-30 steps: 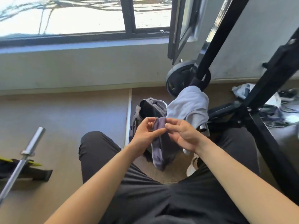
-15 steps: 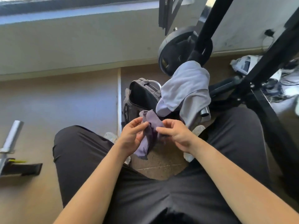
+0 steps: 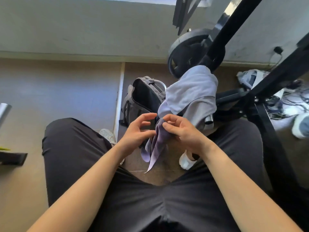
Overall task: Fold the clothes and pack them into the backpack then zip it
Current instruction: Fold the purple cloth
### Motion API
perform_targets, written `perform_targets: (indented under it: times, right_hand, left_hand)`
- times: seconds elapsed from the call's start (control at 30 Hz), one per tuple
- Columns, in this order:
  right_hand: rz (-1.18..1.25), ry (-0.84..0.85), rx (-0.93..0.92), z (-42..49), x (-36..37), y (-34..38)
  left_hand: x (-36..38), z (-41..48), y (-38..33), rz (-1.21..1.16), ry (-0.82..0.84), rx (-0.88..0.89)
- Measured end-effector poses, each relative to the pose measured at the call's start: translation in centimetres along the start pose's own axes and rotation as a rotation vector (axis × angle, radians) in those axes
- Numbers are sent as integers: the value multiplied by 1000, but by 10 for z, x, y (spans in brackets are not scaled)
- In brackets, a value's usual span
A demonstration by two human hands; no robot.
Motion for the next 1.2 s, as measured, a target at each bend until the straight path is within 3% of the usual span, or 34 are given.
perform_targets:
  times: [0.07,0.13,0.27,0.53,0.6,0.77,0.87,0.93,1.03,1.2]
  right_hand:
    - [-125,42,-15,-7,3,18]
    - [-176,54,-47,-14,3,38]
    - [-32,41,-73,-23,-8,71]
    - [320,-286,-254,3,-60,121]
    - [235,-334,-246,12,-71,119]
    - [52,-446,-118,23,-69,71]
    - [75,-553,73,17,-65,-8]
    - [7,-450,246,19,-47,-55]
    - [-183,-233,294,29,-14,-74]
    - [73,-216,206,38,-8,-69]
  left_hand:
    - [17,4,-6,12,139,37]
    - [23,9,-6,65,178,63]
    - [17,13,11,240,200,9]
    - [32,-3,21,212,438,-197]
    - [26,-6,20,212,391,-166]
    - [1,-10,9,-60,53,-198]
    - [-22,-7,15,-284,-234,-228]
    - [-30,-9,20,-371,-347,-262]
    - [-26,-10,19,-454,-348,-277]
    - [-21,-11,23,-440,-289,-320]
Point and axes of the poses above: each hand's wrist, its own z-axis towards the middle knuckle, its own x-axis out of the palm, y = z × x, the point moved 9 cm from there along z, towards the middle knuckle, and after that the axes turned 14 degrees about x, right-handed, at the moved point
